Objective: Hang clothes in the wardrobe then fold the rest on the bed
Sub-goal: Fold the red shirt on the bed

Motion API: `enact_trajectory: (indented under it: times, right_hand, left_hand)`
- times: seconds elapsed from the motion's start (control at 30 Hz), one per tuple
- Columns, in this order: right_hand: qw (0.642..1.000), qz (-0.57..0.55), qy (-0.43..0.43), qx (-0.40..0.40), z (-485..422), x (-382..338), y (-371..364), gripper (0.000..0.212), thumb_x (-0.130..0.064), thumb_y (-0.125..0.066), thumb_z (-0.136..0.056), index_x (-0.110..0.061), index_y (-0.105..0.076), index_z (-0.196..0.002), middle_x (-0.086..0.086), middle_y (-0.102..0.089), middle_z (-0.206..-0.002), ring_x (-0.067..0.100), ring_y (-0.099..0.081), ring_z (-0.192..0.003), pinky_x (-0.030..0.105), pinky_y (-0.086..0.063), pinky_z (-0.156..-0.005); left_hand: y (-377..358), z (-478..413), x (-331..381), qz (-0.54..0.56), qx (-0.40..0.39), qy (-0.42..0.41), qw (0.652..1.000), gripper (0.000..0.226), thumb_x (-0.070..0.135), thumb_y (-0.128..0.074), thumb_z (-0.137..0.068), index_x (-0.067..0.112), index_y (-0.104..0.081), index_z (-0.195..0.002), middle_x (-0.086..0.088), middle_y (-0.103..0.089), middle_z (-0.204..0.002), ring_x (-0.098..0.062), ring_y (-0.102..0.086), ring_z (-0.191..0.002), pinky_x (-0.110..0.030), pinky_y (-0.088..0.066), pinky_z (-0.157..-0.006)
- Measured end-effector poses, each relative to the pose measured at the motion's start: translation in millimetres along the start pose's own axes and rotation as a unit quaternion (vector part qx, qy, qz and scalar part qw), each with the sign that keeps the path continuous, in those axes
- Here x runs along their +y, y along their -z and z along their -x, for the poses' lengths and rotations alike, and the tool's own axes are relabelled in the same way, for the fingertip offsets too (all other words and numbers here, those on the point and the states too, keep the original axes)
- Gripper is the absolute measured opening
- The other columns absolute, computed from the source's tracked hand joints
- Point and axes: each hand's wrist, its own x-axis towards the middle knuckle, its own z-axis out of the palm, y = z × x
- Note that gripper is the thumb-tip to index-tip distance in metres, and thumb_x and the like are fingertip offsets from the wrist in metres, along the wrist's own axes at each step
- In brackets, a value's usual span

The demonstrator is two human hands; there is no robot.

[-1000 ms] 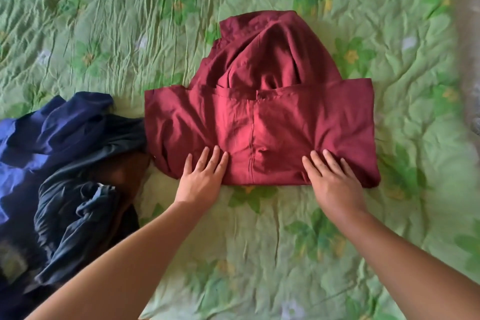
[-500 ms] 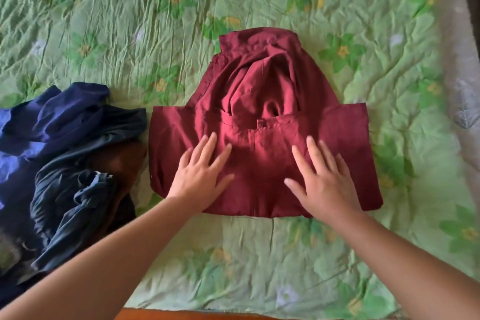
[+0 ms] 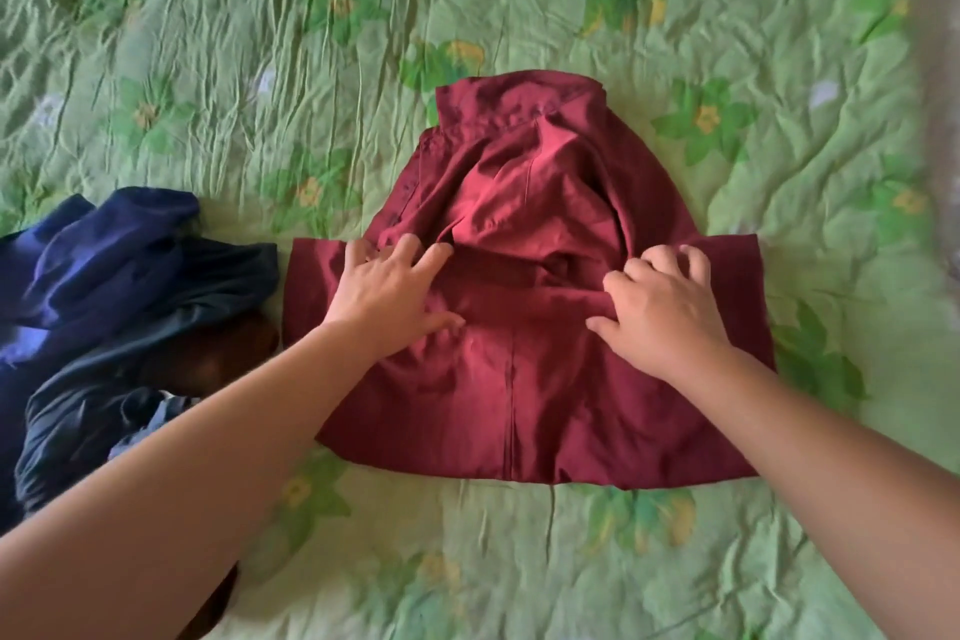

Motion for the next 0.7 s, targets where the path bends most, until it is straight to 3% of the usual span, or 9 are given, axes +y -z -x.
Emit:
enact_trajectory:
  times: [0.1,0.17,0.27,0.37,0.47,0.53,0.63,0.7]
  right_hand:
    - [0.998,-0.051,0.020,-0.031,4,18,3,0.036,-0.052,-0.072,-0.082,-0.021,-0.062,-0.097,0.000,-0.067,-0.090,0.024,-0.058,-0.112,0.056,-0.023,-0.116]
    - [0.995,-0.092,0.035,-0.027,11,26,1,0.027,-0.043,-0.068,-0.088,-0.020,-0.059,-0.097,0.001,-0.064,-0.078,0.026,-0.065,-0.095,0.050,-0.032,-0.112]
    - [0.984,-0.145,0.078,0.074,9,36,10,0.018,-0.032,-0.060,-0.092,-0.014,-0.060,-0.090,0.001,-0.062,-0.060,0.029,-0.066,-0.063,0.044,-0.050,-0.082]
    - [0.967,-0.182,0.053,0.169,-23,55,41,0.019,-0.033,-0.056,-0.091,-0.014,-0.060,-0.092,0.008,-0.064,-0.062,0.036,-0.063,-0.057,0.043,-0.052,-0.063]
    - [0.963,-0.155,0.023,0.219,-65,69,64,0.022,-0.035,-0.056,-0.093,-0.014,-0.058,-0.100,0.013,-0.068,-0.076,0.038,-0.066,-0.070,0.045,-0.047,-0.071]
    - [0.969,-0.101,-0.033,0.223,-86,66,66,0.032,-0.037,-0.055,-0.094,-0.012,-0.056,-0.112,0.018,-0.067,-0.097,0.039,-0.063,-0.091,0.051,-0.046,-0.084]
    - [0.978,-0.037,-0.097,0.178,-89,46,51,0.066,-0.045,-0.058,-0.091,-0.014,-0.039,-0.146,0.024,-0.043,-0.142,0.043,-0.038,-0.137,0.066,-0.028,-0.110]
    - [0.987,-0.062,-0.052,0.140,-78,23,31,0.077,-0.054,-0.052,-0.093,-0.021,-0.026,-0.157,0.020,-0.021,-0.162,0.042,-0.016,-0.152,0.072,-0.016,-0.114]
  left_hand:
    - [9,3,-18,0.017,-0.017,-0.004,1.000,0.075,0.073,-0.065,-0.074,0.029,-0.045,-0.131,-0.002,-0.054,-0.117,-0.032,-0.061,-0.091,-0.048,-0.034,-0.096]
    - [10,12,-25,0.040,-0.062,-0.029,0.997,0.047,0.057,-0.064,-0.085,0.027,-0.052,-0.119,0.005,-0.062,-0.111,-0.028,-0.063,-0.097,-0.045,-0.032,-0.097]
    - [16,14,-37,0.081,-0.057,-0.059,0.993,0.021,0.043,-0.058,-0.096,0.024,-0.061,-0.103,0.008,-0.067,-0.096,-0.024,-0.066,-0.091,-0.041,-0.036,-0.095]
    - [43,-12,-49,0.129,0.055,-0.036,0.989,0.015,0.035,-0.056,-0.096,0.021,-0.062,-0.095,0.004,-0.067,-0.091,-0.028,-0.064,-0.077,-0.042,-0.040,-0.090]
    - [72,-53,-62,0.120,0.139,0.019,0.983,0.020,0.036,-0.052,-0.099,0.020,-0.063,-0.101,-0.003,-0.067,-0.096,-0.032,-0.063,-0.080,-0.046,-0.041,-0.089]
    - [79,-76,-61,0.102,0.160,0.078,0.979,0.028,0.039,-0.047,-0.098,0.022,-0.060,-0.116,-0.009,-0.063,-0.114,-0.034,-0.059,-0.104,-0.051,-0.037,-0.097]
    - [66,-82,-42,0.098,0.104,0.174,0.974,0.064,0.050,-0.045,-0.097,0.031,-0.023,-0.154,-0.014,-0.022,-0.161,-0.034,-0.018,-0.150,-0.060,-0.014,-0.118]
    - [44,-70,-15,0.109,0.093,0.128,0.981,0.074,0.056,-0.039,-0.099,0.032,-0.005,-0.160,-0.013,0.000,-0.168,-0.033,-0.001,-0.155,-0.063,-0.009,-0.120]
